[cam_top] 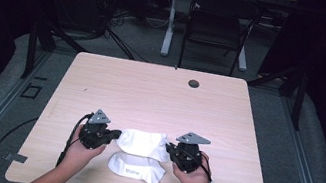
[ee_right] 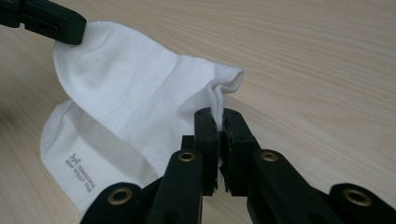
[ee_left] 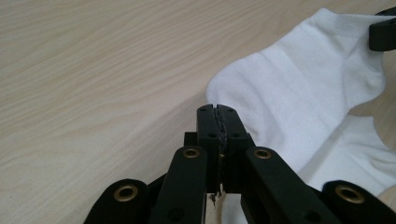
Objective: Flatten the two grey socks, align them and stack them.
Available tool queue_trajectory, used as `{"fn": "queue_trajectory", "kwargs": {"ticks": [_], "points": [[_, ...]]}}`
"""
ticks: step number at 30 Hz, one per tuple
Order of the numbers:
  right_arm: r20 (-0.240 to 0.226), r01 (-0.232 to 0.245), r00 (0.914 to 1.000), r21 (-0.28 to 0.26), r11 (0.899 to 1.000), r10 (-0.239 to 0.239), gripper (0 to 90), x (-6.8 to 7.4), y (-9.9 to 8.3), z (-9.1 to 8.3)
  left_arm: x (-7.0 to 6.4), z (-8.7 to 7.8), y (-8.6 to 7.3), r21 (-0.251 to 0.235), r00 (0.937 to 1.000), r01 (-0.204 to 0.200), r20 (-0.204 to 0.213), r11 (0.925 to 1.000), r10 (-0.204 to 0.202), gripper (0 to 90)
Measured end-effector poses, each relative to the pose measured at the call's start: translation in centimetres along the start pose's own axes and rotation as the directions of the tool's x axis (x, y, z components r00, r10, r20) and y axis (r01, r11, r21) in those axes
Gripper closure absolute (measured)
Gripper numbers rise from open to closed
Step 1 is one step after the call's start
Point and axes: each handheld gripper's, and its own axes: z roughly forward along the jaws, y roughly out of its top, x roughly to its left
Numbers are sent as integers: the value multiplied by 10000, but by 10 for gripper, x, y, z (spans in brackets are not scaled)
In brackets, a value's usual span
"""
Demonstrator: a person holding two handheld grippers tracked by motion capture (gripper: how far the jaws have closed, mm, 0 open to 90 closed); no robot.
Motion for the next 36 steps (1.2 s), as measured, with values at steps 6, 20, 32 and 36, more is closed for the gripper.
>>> {"fn": "queue_trajectory", "kwargs": {"ticks": [6,20,32,36], "points": [[-150,61,9999,5,10000,-61,859,9,-4,-8,-5,-6,-10,26,9998,3,205,10000,-4,893],[-544,266,9982,325,9991,-248,859,28,-21,-19,-16,-22,-32,208,9992,-70,397,9998,62,893],[-651,362,9974,651,9972,-319,858,34,-37,-17,-21,-22,-44,399,9988,-8,488,9992,-12,893],[-611,380,9976,735,9966,-336,859,34,-39,-16,-21,-20,-46,452,9986,-7,521,9990,-16,893]]}}
